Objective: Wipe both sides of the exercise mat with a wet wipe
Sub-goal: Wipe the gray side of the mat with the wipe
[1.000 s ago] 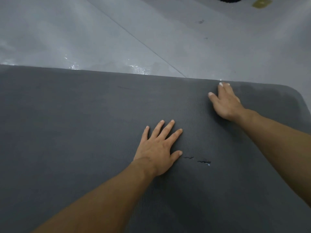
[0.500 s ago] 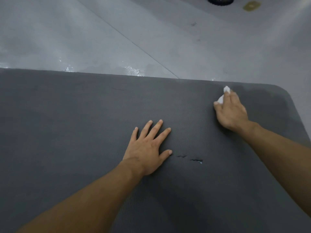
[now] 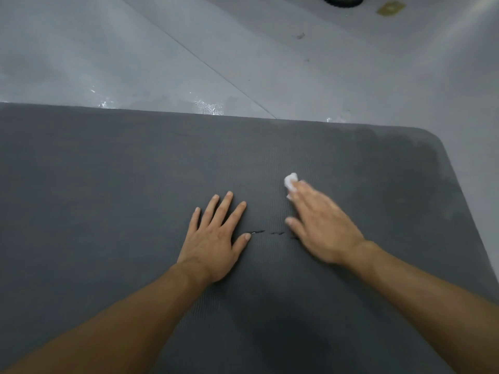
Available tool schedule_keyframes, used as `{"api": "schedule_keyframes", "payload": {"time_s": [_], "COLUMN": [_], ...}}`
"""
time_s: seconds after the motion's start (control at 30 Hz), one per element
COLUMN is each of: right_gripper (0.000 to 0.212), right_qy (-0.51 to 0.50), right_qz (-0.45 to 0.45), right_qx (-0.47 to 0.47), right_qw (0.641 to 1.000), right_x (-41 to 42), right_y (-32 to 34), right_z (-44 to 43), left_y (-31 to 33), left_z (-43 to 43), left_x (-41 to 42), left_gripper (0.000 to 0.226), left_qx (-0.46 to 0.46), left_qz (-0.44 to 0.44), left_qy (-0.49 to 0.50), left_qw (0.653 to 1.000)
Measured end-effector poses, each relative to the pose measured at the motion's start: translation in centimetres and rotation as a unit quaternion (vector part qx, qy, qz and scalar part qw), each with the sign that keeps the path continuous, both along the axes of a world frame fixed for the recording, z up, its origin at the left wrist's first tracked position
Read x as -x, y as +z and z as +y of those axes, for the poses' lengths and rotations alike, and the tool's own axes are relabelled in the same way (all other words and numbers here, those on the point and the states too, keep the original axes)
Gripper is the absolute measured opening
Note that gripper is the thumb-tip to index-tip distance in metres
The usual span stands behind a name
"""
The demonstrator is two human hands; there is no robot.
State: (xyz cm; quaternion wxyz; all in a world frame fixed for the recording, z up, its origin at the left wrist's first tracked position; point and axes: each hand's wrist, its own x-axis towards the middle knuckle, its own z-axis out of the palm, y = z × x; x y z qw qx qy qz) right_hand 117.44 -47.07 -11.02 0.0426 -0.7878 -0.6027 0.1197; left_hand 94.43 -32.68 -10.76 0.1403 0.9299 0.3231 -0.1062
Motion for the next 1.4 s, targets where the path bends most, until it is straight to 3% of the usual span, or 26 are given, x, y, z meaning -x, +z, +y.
{"api": "schedule_keyframes", "payload": {"time_s": [0.1, 0.2, 0.47, 0.6, 0.7, 0.8, 0.9, 1.0, 1.23, 1.3, 1.4], "right_gripper": [0.072, 0.071, 0.077, 0.072, 0.072, 0.073, 0.075, 0.083, 0.074, 0.072, 0.073], "right_qy": [-0.144, -0.184, 0.105, 0.182, 0.119, -0.02, -0.07, -0.028, 0.224, 0.233, 0.157], "right_qz": [-0.007, 0.031, 0.046, 0.014, -0.038, -0.028, -0.009, 0.021, 0.058, 0.034, -0.005], "right_qx": [0.002, -0.003, 0.014, 0.004, -0.007, -0.005, 0.003, -0.004, 0.015, 0.012, -0.006], "right_qw": [0.99, 0.982, 0.993, 0.983, 0.992, 0.999, 0.998, 0.999, 0.973, 0.972, 0.987], "right_x": [-2.7, -1.5, 9.5, 8.6, 4.7, 1.0, 0.9, 3.6, 10.1, 9.7, 7.7], "right_y": [-0.5, -0.7, 0.2, 0.0, -0.6, -0.5, -0.6, -0.7, 0.2, -0.1, -0.3], "right_z": [0.9, 1.4, -1.6, -2.3, -0.2, 2.7, 4.8, 5.0, 2.6, 3.2, 5.5], "left_y": [0.3, 0.6, -0.2, -0.4, -0.4, -0.5, -0.6, -0.4, -0.4, -0.5, -0.5], "left_z": [-0.4, -0.8, -0.7, 0.3, 1.3, 1.9, 2.0, 2.0, 2.2, 2.2, 1.9], "left_x": [0.4, 0.6, 2.1, 4.0, 5.5, 6.8, 7.6, 8.0, 8.9, 8.9, 8.6], "left_gripper": [0.079, 0.069, 0.072, 0.076, 0.076, 0.075, 0.074, 0.074, 0.072, 0.071, 0.073], "left_qx": [0.007, 0.01, -0.012, -0.02, -0.025, -0.028, -0.028, -0.031, -0.033, -0.031, -0.025], "left_qz": [0.0, 0.008, -0.008, -0.008, 0.001, 0.0, -0.012, -0.013, -0.016, -0.017, -0.014], "left_qy": [0.005, 0.009, -0.012, -0.026, -0.017, -0.005, 0.019, 0.044, 0.099, 0.103, 0.116], "left_qw": [1.0, 1.0, 1.0, 0.999, 1.0, 1.0, 0.999, 0.998, 0.994, 0.994, 0.993]}}
